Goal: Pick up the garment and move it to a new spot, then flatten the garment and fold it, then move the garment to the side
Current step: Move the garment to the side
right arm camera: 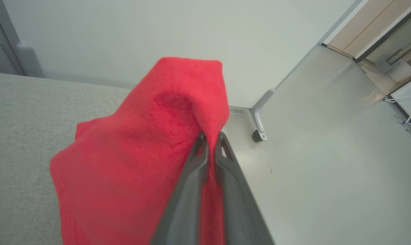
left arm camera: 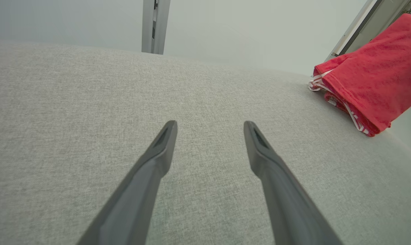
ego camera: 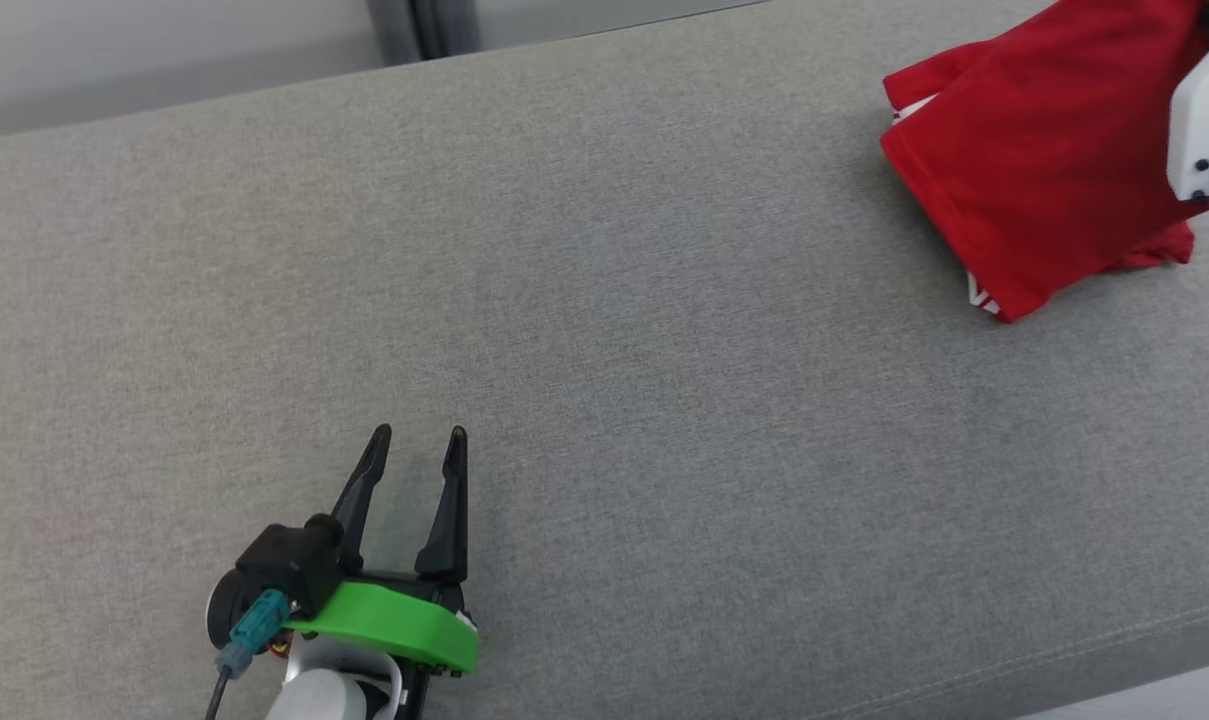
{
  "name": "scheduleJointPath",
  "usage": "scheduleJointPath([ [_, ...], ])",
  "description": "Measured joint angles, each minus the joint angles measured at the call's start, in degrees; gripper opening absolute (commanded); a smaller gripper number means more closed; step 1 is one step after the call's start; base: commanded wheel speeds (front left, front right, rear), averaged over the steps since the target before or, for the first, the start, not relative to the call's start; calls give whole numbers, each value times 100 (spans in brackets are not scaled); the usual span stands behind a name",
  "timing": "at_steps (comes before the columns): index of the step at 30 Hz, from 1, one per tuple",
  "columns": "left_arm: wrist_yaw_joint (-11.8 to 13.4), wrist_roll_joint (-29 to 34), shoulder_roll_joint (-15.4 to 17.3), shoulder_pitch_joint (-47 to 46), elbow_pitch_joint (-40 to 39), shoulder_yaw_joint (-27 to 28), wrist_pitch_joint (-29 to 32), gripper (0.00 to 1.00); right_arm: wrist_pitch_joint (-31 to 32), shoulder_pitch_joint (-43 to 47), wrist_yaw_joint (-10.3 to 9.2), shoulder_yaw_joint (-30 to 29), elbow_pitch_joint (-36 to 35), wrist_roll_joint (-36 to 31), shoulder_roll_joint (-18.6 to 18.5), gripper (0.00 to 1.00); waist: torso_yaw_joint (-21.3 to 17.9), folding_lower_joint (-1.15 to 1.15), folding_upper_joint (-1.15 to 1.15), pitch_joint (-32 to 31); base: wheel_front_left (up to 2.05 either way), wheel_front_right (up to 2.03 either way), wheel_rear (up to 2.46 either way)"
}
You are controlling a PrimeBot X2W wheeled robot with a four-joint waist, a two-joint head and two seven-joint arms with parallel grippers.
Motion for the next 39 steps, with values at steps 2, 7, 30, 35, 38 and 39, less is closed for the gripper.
scheduleJointPath([
  [2, 0, 7, 0, -27, -20, 53, 0, 100, -49, -71, 0, -151, 151, -38, -125, 0, 99, 0, 0, 96, 0, 0, 0],
  [7, 0, 55, 0, -94, -53, 116, 0, 100, -274, -103, 0, -693, 549, -196, -364, 0, 319, 0, 0, 377, 0, 0, 0],
  [30, -1, 179, 56, -190, -21, 167, 0, 100, -1651, 249, 0, -1817, 1132, -1447, 366, 100, 257, 0, 0, 261, 0, 0, 0],
  [35, -5, 166, 67, -163, 38, 358, 0, 100, -2079, 422, 0, -1549, 1133, -1443, 665, 100, 231, 0, 0, -94, 0, 0, 0],
  [38, -5, 138, 63, -69, 92, 531, 0, 100, -2303, 552, 0, -1386, 1151, -1370, 858, 100, 235, 0, 0, -339, 0, 0, 0],
  [39, -4, 92, 59, -19, 112, 592, 0, 100, -2382, 632, 0, -1351, 1154, -1328, 938, 100, 239, 0, 0, -430, 0, 0, 0],
])
